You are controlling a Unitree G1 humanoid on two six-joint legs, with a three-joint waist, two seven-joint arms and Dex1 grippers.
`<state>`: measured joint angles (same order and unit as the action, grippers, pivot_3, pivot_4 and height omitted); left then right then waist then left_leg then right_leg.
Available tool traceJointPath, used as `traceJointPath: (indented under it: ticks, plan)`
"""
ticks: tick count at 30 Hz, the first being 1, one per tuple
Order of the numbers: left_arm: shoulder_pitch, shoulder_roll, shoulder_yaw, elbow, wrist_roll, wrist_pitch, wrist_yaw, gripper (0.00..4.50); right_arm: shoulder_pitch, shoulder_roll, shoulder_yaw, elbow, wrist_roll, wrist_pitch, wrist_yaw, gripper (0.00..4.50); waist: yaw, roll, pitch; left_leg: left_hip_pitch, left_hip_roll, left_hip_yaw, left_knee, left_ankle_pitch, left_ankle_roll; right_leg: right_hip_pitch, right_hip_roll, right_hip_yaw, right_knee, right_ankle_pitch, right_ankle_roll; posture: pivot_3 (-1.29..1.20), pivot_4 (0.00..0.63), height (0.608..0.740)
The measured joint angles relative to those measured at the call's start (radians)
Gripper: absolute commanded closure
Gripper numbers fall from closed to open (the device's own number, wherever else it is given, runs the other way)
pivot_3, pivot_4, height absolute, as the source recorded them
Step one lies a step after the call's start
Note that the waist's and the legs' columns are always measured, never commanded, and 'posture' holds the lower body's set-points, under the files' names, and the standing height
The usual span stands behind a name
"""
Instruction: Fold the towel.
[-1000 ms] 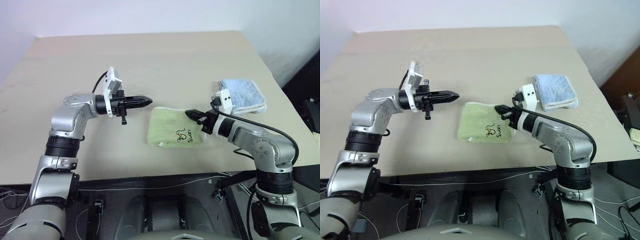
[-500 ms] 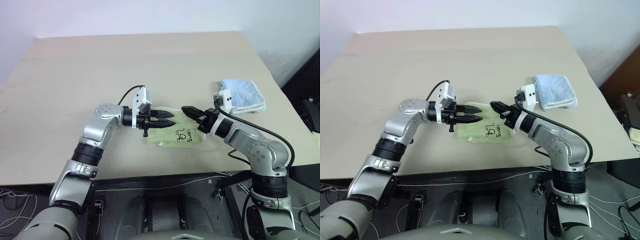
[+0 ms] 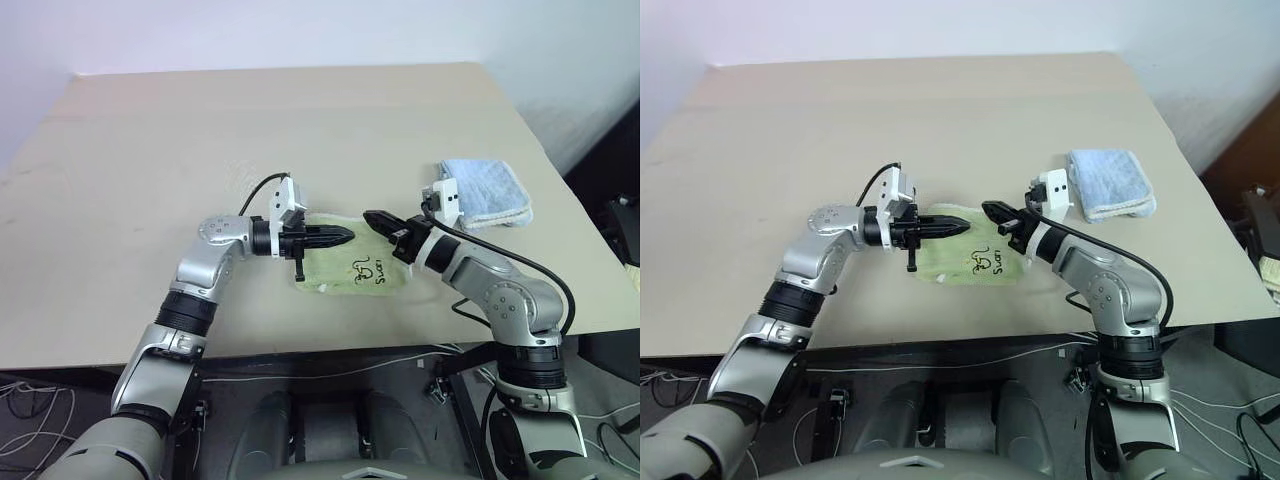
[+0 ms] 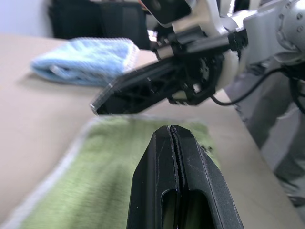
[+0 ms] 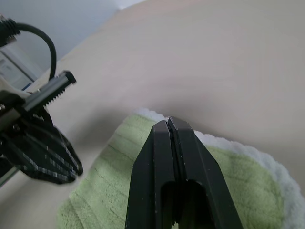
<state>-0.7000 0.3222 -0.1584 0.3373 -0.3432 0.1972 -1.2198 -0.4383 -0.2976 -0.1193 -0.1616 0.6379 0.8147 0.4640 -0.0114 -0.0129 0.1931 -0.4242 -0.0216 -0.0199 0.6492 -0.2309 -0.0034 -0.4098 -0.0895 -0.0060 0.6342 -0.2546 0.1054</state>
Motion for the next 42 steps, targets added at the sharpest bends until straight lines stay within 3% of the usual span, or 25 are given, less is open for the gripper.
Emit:
traceJointPath:
  ticks: [4,8,10,14,17,21,29,31,32,37,39,42]
  plan:
    - [0.045,-0.016,-0.043,0.138,0.125,-0.173,0.062,4.46,0.034,0.089,0.003,0.119,-0.016,-0.076,-0.003,4.5,0.0,0.0,-0.001,0.005,0.0,0.001,-0.002,0.0,0.0,0.004,0.0,0.0,-0.001,0.0,0.0,0.0,0.15,0.74]
    - [0.111,-0.017,-0.072,0.209,0.205,-0.333,0.124,4.46,0.101,0.105,0.094,0.161,-0.114,-0.173,0.015,4.5,-0.001,-0.002,-0.008,0.008,0.001,0.001,-0.002,0.0,0.0,0.007,0.0,0.001,-0.001,0.0,0.0,0.0,0.15,0.74]
    - [0.128,-0.022,-0.052,0.207,0.19,-0.319,0.14,4.46,0.121,0.117,0.112,0.155,-0.13,-0.198,0.016,4.5,-0.005,-0.001,-0.009,0.016,0.001,0.001,-0.003,0.0,0.0,0.014,0.0,0.001,-0.001,0.0,0.0,0.0,0.15,0.74]
    - [0.124,-0.045,0.013,0.201,0.117,-0.214,0.16,4.46,0.115,0.108,0.106,0.155,-0.131,-0.201,0.034,4.5,-0.004,-0.001,-0.009,0.016,0.002,0.0,-0.003,0.0,0.0,0.014,0.001,0.001,-0.002,0.0,-0.001,0.0,0.15,0.74]
    - [0.084,-0.034,0.075,0.162,0.055,-0.103,0.181,4.5,0.091,0.056,0.1,0.144,-0.119,-0.183,0.076,3.91,-0.002,-0.001,-0.008,0.014,0.002,0.0,-0.002,0.0,0.0,0.012,0.001,0.001,-0.001,0.0,-0.001,0.0,0.15,0.74]
    - [0.036,-0.005,0.165,0.055,-0.029,0.037,0.228,3.6,0.06,-0.014,0.082,0.1,-0.1,-0.165,0.119,2.68,-0.001,-0.001,-0.008,0.012,0.002,0.0,-0.003,-0.001,0.0,0.011,0.0,0.001,-0.002,0.0,0.0,0.0,0.15,0.74]
    - [0.038,0.152,0.265,-0.093,-0.166,0.473,0.325,0.84,0.029,-0.168,0.044,0.078,-0.104,-0.171,0.212,0.0,-0.003,-0.001,-0.007,0.012,0.002,0.001,-0.004,-0.001,0.0,0.01,0.001,0.001,-0.002,0.0,0.0,0.0,0.15,0.74]
    - [0.039,0.153,0.302,-0.109,-0.197,0.585,0.392,0.16,0.017,-0.191,0.045,0.079,-0.118,-0.175,0.213,0.0,-0.002,-0.001,-0.007,0.012,0.002,0.001,-0.003,-0.001,0.0,0.01,0.001,0.001,-0.002,0.0,0.0,0.0,0.15,0.74]
    - [0.038,0.148,0.327,-0.121,-0.221,0.66,0.437,0.03,0.005,-0.203,0.047,0.079,-0.124,-0.175,0.219,0.0,-0.001,-0.002,-0.007,0.012,0.001,0.001,-0.003,-0.001,0.0,0.01,0.001,0.001,-0.002,0.0,0.0,0.0,0.15,0.74]
    - [0.061,0.137,0.396,-0.138,-0.317,1.006,0.561,0.03,-0.014,-0.26,0.069,0.077,-0.141,-0.167,0.264,0.0,-0.001,-0.002,-0.006,0.012,0.001,0.001,-0.003,-0.001,0.0,0.01,0.001,0.001,-0.002,0.0,0.0,0.0,0.15,0.74]
    - [0.044,0.088,0.464,-0.098,-0.359,1.154,0.612,0.03,-0.015,-0.265,0.087,0.081,-0.157,-0.164,0.268,0.0,0.0,-0.002,-0.006,0.012,0.001,0.0,-0.003,-0.001,0.0,0.01,0.001,0.001,-0.002,0.0,0.0,0.0,0.15,0.74]
    - [0.011,0.074,0.486,-0.071,-0.366,1.274,0.667,0.03,-0.016,-0.271,0.113,0.086,-0.163,-0.139,0.284,0.0,-0.001,-0.002,-0.006,0.012,0.001,0.001,-0.003,-0.001,0.0,0.01,0.001,0.001,-0.002,0.0,0.0,0.0,0.15,0.74]
